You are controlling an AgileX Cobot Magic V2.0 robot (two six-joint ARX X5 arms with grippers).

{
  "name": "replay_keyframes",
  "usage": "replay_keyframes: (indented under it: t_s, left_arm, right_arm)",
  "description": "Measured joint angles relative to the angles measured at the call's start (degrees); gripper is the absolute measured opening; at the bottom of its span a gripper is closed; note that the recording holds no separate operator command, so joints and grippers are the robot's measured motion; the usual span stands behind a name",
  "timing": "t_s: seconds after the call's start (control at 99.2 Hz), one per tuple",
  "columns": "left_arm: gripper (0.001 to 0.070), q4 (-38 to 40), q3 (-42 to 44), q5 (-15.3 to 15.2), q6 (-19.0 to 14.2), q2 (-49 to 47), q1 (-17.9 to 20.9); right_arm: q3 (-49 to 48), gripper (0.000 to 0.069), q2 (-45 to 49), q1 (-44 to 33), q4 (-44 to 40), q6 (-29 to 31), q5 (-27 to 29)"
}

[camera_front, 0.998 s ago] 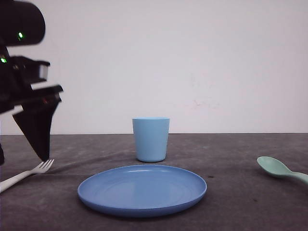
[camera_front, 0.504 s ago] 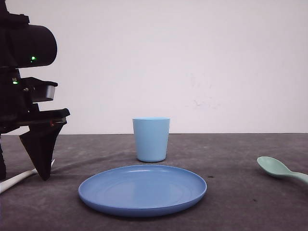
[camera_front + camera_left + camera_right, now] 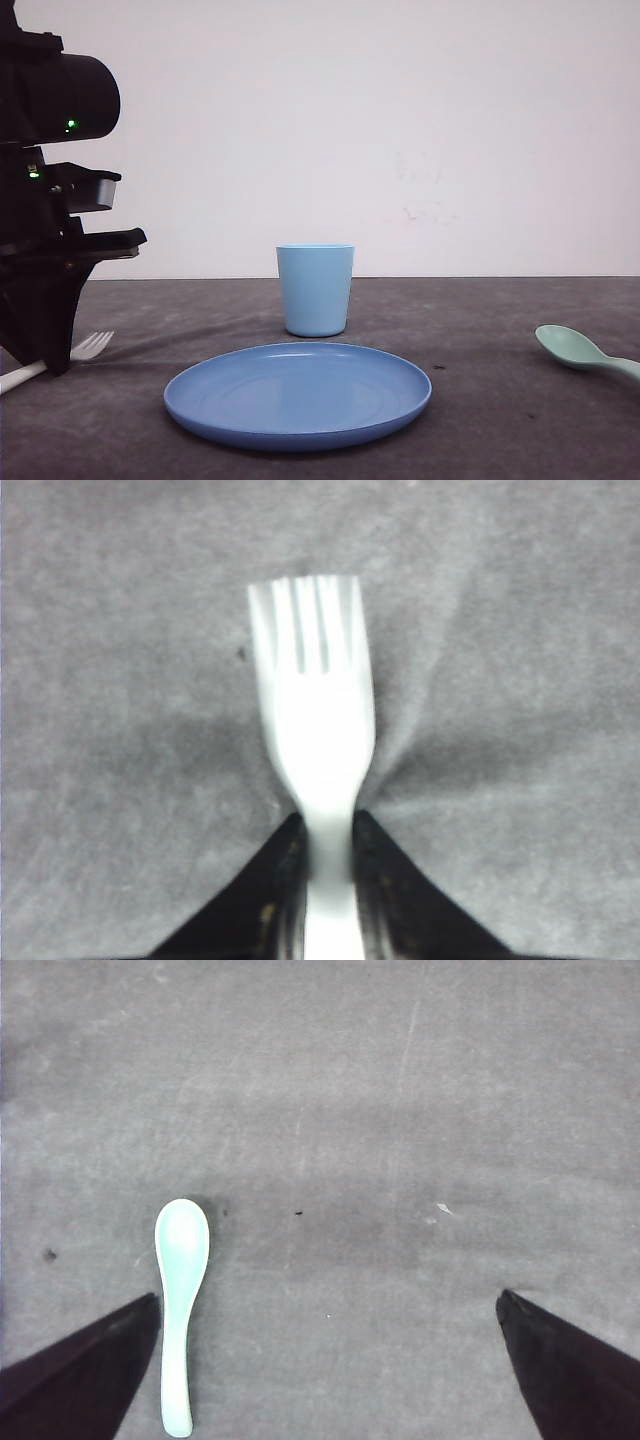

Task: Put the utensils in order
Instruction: 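Lower the left gripper onto the white fork and close on it, then lift the white fork with the left gripper toward the light blue cup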

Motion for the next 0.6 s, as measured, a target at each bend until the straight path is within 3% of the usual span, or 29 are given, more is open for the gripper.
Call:
replay_keyframes:
  t_s: [0.262, 0.434, 0.605]
  left_arm:
    - [0.0041, -0.13, 0.00, 0.59, 0.00, -0.35, 0.00]
    - [0.0041, -0.57, -0.02, 5.35, 0.00, -3.96, -0.31]
    - [0.0041, 5.18, 3.69, 9.46, -0.04, -11.21, -0.42]
  right_arm:
    - [0.00, 0.0680, 0.00, 0.00, -0.04, 0.00, 0.00]
    - [0.00, 0.0680, 0.00, 0.00, -0.04, 0.00, 0.00]
    - [0.00, 0.0680, 0.00, 0.00, -0.04, 0.00, 0.00]
